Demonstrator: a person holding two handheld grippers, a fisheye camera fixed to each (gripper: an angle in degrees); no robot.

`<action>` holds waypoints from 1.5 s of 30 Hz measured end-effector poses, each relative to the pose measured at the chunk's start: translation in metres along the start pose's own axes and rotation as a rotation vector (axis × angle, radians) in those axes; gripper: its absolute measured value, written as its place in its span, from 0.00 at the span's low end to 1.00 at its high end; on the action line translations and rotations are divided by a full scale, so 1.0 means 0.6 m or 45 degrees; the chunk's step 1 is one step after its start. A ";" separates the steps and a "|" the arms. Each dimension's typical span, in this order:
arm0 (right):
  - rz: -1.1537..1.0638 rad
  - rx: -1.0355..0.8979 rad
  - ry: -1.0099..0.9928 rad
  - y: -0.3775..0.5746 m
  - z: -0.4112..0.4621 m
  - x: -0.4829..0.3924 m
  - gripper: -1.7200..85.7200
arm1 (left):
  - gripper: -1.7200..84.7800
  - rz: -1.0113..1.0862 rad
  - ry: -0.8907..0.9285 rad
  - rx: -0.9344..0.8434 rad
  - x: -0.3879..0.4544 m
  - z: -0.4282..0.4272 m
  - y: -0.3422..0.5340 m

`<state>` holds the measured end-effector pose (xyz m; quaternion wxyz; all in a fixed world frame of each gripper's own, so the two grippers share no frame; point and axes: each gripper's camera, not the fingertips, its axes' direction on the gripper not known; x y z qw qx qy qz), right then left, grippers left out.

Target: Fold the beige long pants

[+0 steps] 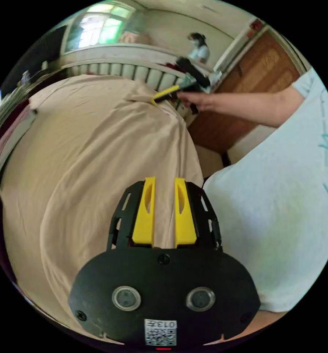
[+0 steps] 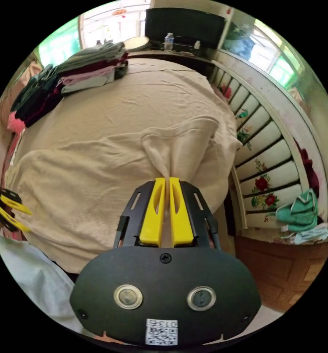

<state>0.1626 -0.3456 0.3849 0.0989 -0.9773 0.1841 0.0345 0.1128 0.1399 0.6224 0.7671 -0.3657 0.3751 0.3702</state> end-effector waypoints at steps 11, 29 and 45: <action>0.606 0.153 -0.489 0.122 0.014 0.227 0.05 | 0.04 0.203 0.060 -0.334 -0.020 0.114 -0.137; 1.200 0.386 -0.989 0.283 0.087 0.350 0.07 | 0.02 0.047 0.239 -0.194 -0.038 0.107 -0.112; 0.230 0.326 -0.897 -0.142 -0.072 0.151 0.07 | 0.02 -1.115 -0.434 -0.146 -0.074 -0.125 0.364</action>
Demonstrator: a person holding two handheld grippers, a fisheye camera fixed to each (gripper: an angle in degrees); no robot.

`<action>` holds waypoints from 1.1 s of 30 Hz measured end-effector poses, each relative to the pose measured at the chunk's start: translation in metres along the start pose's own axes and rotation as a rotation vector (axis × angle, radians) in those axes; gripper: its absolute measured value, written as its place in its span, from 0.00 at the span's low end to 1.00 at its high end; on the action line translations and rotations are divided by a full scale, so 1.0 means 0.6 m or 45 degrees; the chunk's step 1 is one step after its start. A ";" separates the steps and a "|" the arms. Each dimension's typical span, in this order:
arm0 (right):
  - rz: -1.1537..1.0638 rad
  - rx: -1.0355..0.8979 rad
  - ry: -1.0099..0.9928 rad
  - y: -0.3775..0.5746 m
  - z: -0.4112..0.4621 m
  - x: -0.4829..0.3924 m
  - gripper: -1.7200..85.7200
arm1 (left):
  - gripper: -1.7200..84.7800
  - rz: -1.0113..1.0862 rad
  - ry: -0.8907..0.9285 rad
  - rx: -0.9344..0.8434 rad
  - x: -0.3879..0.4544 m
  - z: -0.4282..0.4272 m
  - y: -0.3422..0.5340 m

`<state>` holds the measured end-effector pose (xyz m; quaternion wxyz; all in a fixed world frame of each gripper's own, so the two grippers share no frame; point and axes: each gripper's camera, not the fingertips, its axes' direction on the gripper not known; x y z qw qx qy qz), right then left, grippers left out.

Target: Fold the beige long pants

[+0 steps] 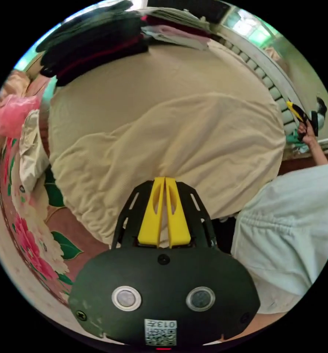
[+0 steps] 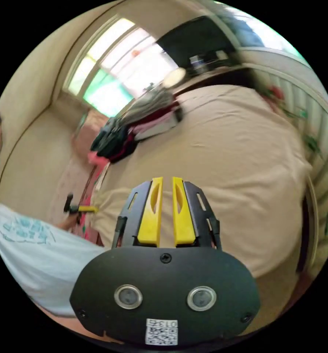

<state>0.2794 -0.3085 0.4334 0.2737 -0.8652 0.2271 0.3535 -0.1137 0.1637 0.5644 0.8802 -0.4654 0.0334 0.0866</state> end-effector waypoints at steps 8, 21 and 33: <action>-0.998 -0.824 -0.308 -0.158 0.443 -0.395 0.12 | 0.09 0.355 -0.279 0.079 0.021 -0.034 -0.056; -1.704 -0.844 -0.179 -0.094 0.514 -0.660 0.04 | 0.04 0.564 -0.480 0.089 0.088 -0.009 0.042; -1.553 -0.807 -0.174 -0.055 0.488 -0.718 0.04 | 0.02 0.349 -0.273 0.107 0.065 0.055 0.161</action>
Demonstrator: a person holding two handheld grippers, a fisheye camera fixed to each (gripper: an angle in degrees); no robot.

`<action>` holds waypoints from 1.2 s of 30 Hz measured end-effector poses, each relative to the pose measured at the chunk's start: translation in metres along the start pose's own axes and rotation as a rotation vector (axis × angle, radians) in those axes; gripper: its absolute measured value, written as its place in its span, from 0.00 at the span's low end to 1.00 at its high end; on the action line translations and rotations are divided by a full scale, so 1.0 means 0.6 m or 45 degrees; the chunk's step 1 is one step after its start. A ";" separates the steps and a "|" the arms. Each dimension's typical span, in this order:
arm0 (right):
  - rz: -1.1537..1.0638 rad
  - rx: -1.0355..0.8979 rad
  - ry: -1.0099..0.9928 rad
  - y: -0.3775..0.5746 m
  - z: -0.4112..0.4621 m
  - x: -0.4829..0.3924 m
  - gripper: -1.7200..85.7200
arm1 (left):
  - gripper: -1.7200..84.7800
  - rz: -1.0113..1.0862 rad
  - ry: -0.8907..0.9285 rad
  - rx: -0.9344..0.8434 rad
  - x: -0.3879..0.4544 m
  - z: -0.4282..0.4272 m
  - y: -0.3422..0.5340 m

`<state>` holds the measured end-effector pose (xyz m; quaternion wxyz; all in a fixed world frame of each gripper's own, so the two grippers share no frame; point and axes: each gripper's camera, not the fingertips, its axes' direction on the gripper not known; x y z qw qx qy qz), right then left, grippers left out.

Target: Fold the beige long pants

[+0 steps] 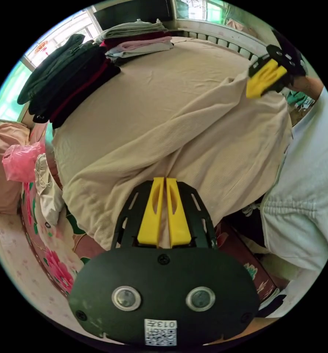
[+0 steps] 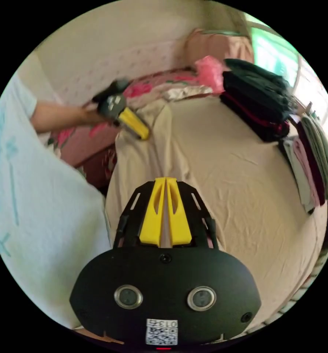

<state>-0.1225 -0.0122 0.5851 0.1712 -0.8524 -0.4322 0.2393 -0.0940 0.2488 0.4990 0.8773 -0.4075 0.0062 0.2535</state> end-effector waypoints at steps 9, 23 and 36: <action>0.337 -0.039 -0.431 -0.100 0.051 0.215 0.13 | 0.05 -0.340 -0.217 0.204 -0.072 -0.095 0.071; 0.349 -0.082 -0.313 -0.200 0.084 0.367 0.05 | 0.07 -0.408 -0.320 0.022 -0.082 -0.024 0.114; 0.205 0.008 -0.265 -0.231 0.069 0.297 0.02 | 0.02 -0.339 -0.261 0.027 -0.086 -0.069 0.044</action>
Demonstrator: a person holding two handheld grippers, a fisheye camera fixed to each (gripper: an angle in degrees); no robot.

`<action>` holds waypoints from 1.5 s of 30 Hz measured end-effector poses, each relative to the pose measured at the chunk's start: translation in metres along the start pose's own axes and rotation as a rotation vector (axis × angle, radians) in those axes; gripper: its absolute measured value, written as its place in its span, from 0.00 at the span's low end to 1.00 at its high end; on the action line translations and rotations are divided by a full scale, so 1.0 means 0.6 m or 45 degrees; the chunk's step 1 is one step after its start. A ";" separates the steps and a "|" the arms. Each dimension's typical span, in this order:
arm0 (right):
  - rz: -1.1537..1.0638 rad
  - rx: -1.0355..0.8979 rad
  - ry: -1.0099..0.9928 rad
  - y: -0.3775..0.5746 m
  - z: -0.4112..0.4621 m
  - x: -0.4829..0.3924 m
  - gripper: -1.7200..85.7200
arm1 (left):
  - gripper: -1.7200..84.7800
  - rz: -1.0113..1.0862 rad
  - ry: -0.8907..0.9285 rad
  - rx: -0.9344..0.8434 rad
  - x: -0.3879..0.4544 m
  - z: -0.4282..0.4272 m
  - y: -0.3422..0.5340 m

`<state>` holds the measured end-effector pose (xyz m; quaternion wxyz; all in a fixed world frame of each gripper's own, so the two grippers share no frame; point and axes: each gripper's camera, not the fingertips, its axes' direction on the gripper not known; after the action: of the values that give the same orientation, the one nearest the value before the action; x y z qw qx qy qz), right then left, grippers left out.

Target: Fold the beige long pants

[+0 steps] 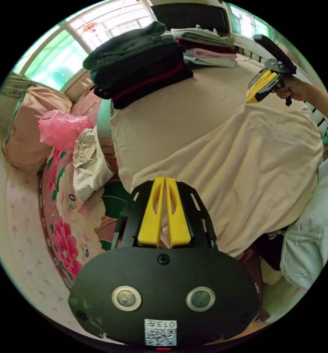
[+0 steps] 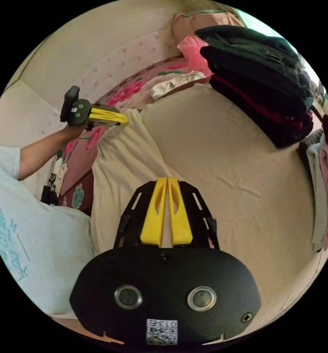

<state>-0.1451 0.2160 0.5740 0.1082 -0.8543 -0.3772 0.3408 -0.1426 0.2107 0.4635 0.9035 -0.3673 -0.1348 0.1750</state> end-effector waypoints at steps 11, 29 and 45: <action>0.141 0.152 0.240 0.095 -0.021 -0.047 0.02 | 0.02 -0.070 -0.086 -0.070 0.002 -0.026 -0.037; 0.559 0.210 0.741 0.435 0.044 -0.240 0.02 | 0.02 0.438 0.353 0.075 0.238 -0.117 -0.136; 1.412 0.471 0.822 0.953 0.012 -0.312 0.05 | 0.04 1.001 0.658 0.146 0.484 -0.208 -0.336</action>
<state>0.0860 -0.3149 0.4093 0.1693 -0.9482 0.2340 0.1323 0.2094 0.1195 0.5538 0.7916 -0.3715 0.2534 0.4137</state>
